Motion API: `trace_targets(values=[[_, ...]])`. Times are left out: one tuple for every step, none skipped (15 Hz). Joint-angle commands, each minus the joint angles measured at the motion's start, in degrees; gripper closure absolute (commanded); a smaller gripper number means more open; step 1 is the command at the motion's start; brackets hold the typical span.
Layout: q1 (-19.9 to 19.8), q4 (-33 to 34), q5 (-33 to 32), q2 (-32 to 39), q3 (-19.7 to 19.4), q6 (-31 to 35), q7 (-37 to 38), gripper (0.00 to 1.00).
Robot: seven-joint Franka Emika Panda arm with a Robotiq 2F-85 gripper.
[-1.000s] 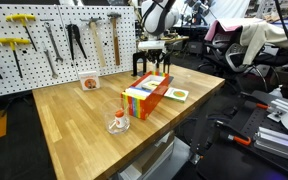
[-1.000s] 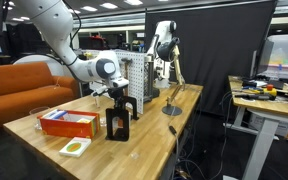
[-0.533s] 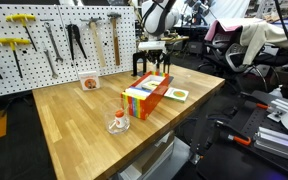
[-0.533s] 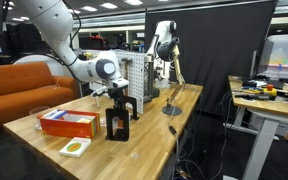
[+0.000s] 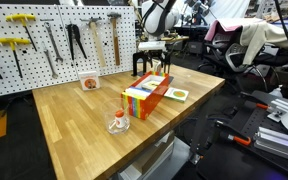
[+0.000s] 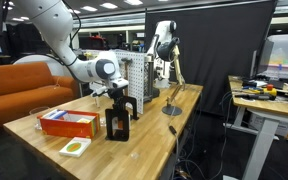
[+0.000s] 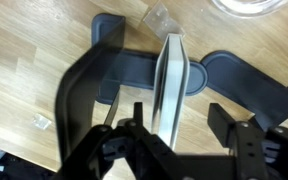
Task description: Remove the book that's slightly open and put it on the black thing nearest to the box
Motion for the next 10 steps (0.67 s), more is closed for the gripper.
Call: trace_targets(values=[[0.11, -1.69, 0.24, -1.36, -0.19, 0.88, -0.53, 0.02], [0.1, -1.69, 0.26, -1.34, -0.17, 0.85, -0.55, 0.0], [0.11, -1.69, 0.26, -1.34, -0.16, 0.84, -0.55, 0.0], [0.11, -1.7, 0.26, -1.34, -0.16, 0.83, -0.55, 0.0], [0.12, -1.71, 0.25, -1.34, -0.17, 0.82, -0.54, 0.0], [0.13, -1.72, 0.24, -1.34, -0.18, 0.82, -0.54, 0.0], [0.14, -1.72, 0.22, -1.34, -0.18, 0.84, -0.54, 0.0], [0.17, -1.71, 0.19, -1.35, -0.19, 0.86, -0.55, 0.0], [0.18, -1.69, 0.19, -1.35, -0.18, 0.88, -0.56, 0.0], [0.19, -1.67, 0.19, -1.35, -0.16, 0.9, -0.58, 0.0]])
